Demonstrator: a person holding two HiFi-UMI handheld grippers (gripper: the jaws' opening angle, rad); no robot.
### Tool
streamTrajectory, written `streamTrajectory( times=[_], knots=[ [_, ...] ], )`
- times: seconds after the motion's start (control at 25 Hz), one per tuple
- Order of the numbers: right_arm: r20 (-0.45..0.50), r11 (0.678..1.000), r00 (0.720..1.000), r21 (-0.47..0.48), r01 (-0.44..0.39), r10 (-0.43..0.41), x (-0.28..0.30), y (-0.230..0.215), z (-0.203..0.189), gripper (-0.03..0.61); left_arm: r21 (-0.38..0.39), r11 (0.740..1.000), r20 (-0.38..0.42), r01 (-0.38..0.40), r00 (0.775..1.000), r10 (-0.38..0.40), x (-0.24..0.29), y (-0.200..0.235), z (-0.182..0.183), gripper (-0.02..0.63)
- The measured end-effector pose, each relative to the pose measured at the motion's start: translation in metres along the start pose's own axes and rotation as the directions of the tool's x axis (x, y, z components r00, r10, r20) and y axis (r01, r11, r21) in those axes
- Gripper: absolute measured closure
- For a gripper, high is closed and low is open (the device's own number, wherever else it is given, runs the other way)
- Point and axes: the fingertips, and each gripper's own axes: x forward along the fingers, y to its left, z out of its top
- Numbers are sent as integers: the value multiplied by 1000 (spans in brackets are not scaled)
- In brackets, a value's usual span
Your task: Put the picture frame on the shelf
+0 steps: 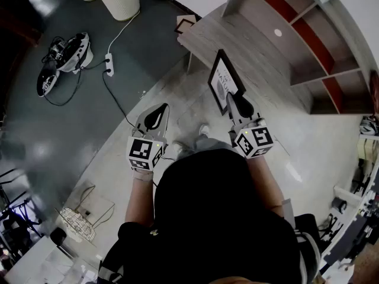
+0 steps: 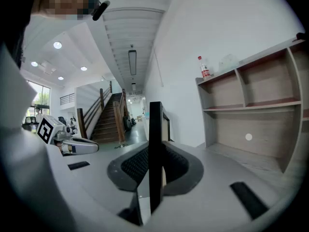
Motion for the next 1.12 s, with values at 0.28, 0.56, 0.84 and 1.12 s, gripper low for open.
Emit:
streamTrajectory(
  times=[0.28,0.56,0.84,1.12],
  knots=[
    [4,999,999,-5,-44,44,-1,8,0,528,8,1000,-3,-20,1000,20,5,-5,5,606],
    [22,998,998,45,-51,50,-14,-28,-1,528,9,999,-47,-32,998,32,34,-29,2,606],
    [51,994,998,99,-48,43,-17,-87,0,528,8,999,-100,-32,994,32,78,-59,1,606],
    [89,990,996,135,-30,18,-22,-118,-2,528,51,999,-158,-10,987,18,98,-88,-1,606]
  ],
)
